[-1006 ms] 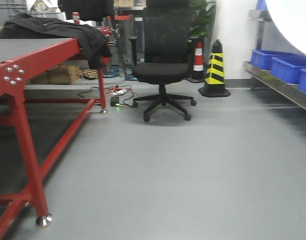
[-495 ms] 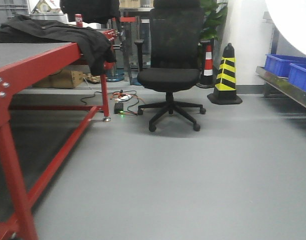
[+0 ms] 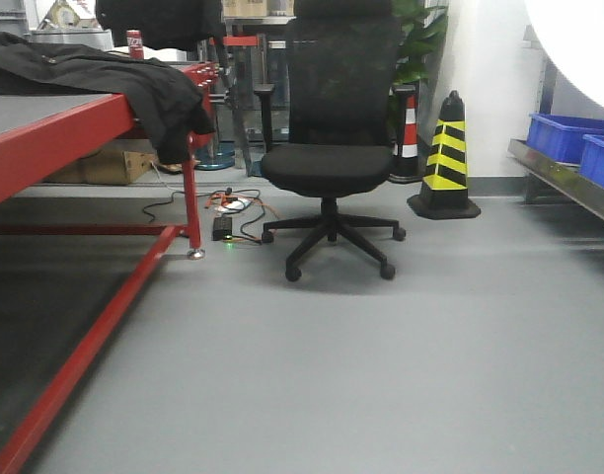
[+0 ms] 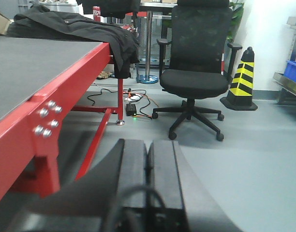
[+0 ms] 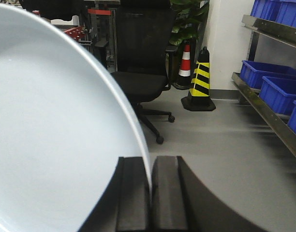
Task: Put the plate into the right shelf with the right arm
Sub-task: 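Turn the base toward the metal shelf with blue bins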
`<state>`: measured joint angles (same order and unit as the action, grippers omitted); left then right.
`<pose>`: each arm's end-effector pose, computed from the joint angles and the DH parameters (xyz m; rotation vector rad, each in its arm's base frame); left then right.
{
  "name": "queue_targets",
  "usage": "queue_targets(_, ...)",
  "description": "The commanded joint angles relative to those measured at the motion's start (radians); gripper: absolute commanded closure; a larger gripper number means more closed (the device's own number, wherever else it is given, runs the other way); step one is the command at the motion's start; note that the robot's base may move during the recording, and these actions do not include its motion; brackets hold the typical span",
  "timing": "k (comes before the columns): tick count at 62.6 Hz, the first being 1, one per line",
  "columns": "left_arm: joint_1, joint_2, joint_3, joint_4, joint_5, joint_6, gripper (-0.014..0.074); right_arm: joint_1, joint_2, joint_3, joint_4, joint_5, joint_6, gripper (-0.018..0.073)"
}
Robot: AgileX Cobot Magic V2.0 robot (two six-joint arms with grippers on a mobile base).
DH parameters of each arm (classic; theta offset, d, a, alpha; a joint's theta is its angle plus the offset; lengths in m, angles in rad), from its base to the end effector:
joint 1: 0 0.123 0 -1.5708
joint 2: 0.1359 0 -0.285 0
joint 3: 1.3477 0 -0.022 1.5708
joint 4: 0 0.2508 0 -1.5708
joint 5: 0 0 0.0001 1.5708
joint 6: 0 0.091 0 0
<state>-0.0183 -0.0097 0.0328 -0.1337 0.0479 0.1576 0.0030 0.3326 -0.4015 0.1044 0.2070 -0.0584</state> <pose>0.0571 -0.0016 0.1983 0.0380 1.5537 -0.0004 0.0809 0.0022 0.3078 0.0165 1.6208 0.0534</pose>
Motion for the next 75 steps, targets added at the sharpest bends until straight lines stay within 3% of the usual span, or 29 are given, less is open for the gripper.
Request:
queue_targets(1, -0.002, -0.010, 0.010, -0.008, -0.090, -0.007, 0.0724, -0.007, 0.005, -0.029, -0.002, -0.092, 0.006, 0.0502)
queue_targets(75, -0.002, -0.010, 0.010, -0.008, -0.090, -0.007, 0.0724, -0.007, 0.005, -0.029, -0.002, -0.092, 0.006, 0.0502)
